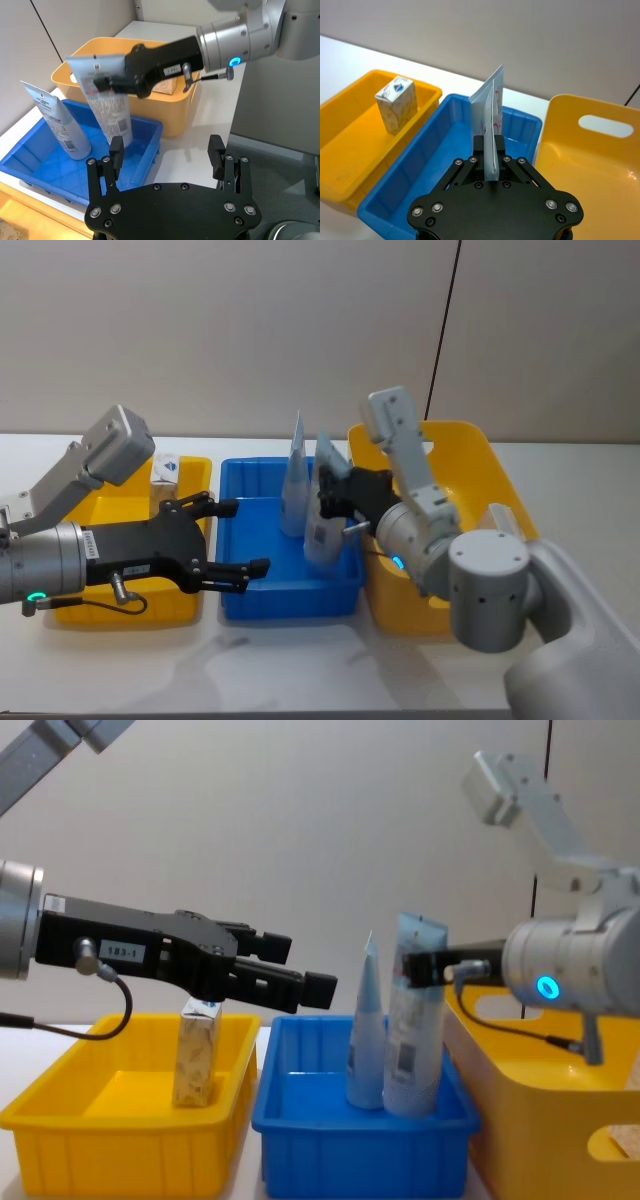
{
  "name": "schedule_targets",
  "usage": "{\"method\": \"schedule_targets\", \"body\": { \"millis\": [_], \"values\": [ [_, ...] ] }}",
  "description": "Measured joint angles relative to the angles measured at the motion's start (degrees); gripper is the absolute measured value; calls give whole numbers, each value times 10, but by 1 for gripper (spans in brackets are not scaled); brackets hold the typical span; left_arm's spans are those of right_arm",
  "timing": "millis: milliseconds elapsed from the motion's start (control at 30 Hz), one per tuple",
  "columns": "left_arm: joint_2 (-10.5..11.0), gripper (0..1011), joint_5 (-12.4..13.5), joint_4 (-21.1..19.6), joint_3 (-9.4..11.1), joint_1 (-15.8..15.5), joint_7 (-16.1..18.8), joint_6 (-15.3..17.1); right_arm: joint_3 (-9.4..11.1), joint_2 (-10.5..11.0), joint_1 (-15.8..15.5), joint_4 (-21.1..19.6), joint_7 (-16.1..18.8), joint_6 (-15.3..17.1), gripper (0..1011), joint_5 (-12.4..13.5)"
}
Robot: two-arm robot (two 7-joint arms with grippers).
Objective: Bimanual collaborative sorting of washing and personal care products
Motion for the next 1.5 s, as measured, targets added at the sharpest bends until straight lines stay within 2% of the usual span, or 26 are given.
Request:
{"method": "schedule_targets", "body": {
  "millis": [500,833,900,1233,1500],
  "values": [
    [0,1000,0,0,0,0,0,0,62,16,-8,-68,25,3,92,40],
    [0,1000,0,0,0,0,0,0,101,23,1,-91,29,5,92,59],
    [0,1000,0,0,0,0,0,0,114,28,5,-94,30,6,92,64],
    [0,1000,0,0,0,0,0,0,140,46,14,-94,33,18,92,66],
    [0,1000,0,0,0,0,0,0,146,56,17,-85,42,26,92,65]
  ]
}}
